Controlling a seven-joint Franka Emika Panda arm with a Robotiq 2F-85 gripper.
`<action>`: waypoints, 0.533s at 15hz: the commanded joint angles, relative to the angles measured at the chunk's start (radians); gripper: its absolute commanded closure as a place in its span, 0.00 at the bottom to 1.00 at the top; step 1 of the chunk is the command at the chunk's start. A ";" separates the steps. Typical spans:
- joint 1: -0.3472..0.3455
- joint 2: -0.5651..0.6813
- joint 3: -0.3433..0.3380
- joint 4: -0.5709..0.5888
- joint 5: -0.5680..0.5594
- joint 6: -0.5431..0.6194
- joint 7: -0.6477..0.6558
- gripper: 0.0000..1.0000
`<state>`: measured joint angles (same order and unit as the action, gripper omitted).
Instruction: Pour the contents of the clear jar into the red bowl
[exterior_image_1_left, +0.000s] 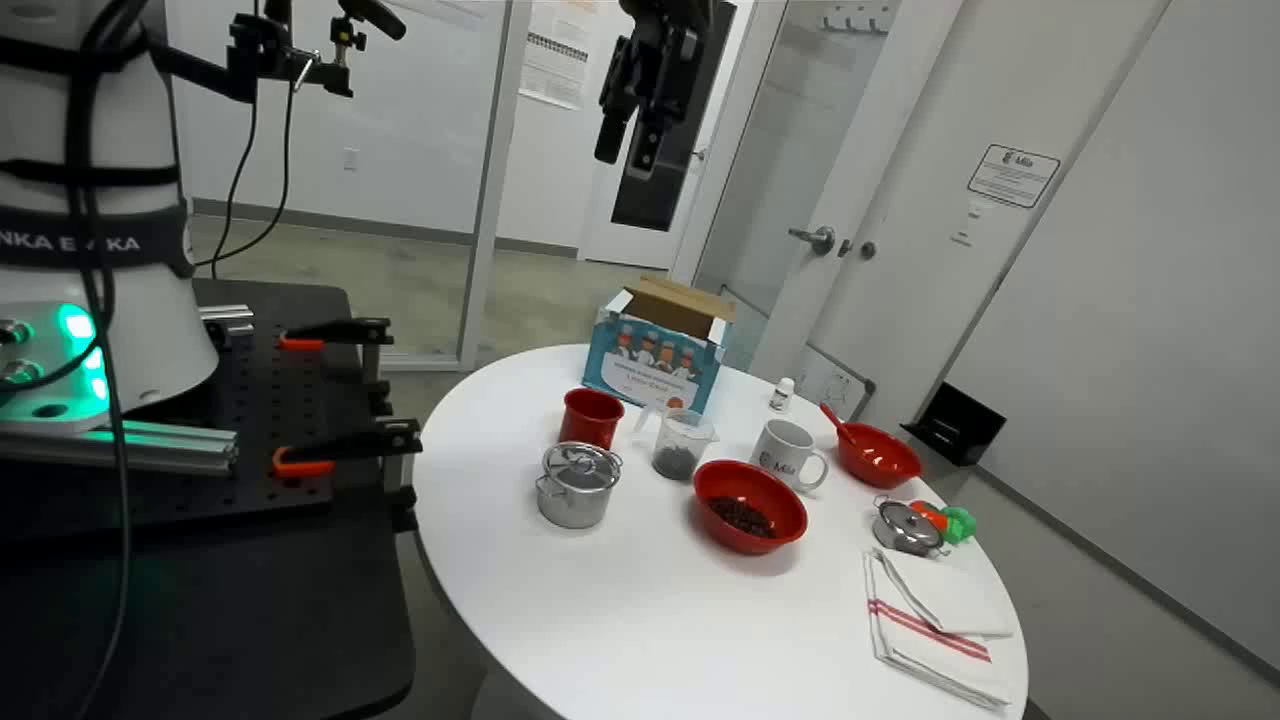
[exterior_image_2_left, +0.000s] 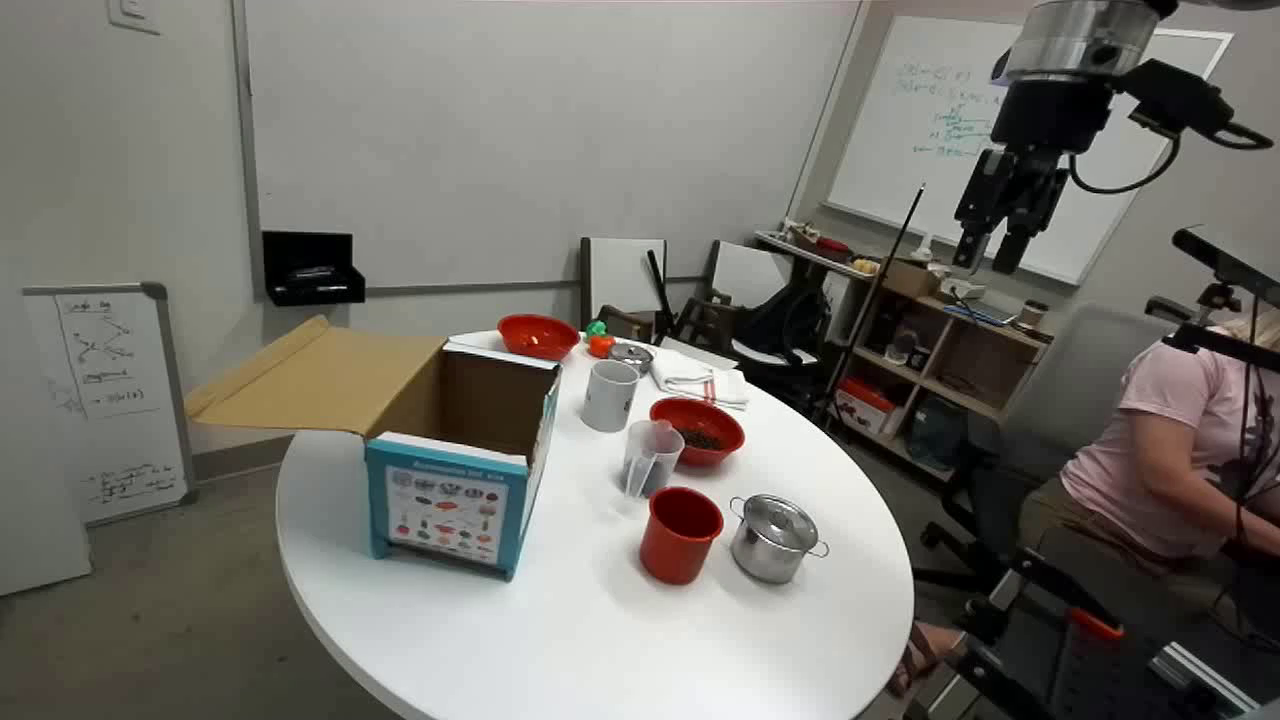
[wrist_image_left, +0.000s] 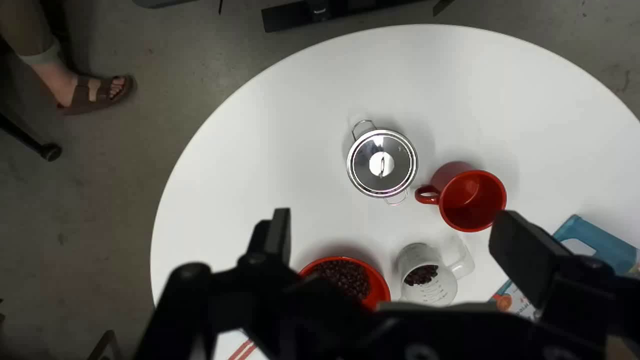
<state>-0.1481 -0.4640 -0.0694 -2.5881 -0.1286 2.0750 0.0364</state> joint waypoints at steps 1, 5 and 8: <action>0.005 0.000 -0.005 0.001 -0.002 -0.002 0.002 0.00; 0.005 0.000 -0.005 0.001 -0.002 -0.002 0.002 0.00; -0.019 -0.004 0.017 0.002 -0.012 -0.026 0.105 0.00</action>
<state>-0.1492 -0.4639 -0.0692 -2.5881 -0.1288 2.0735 0.0497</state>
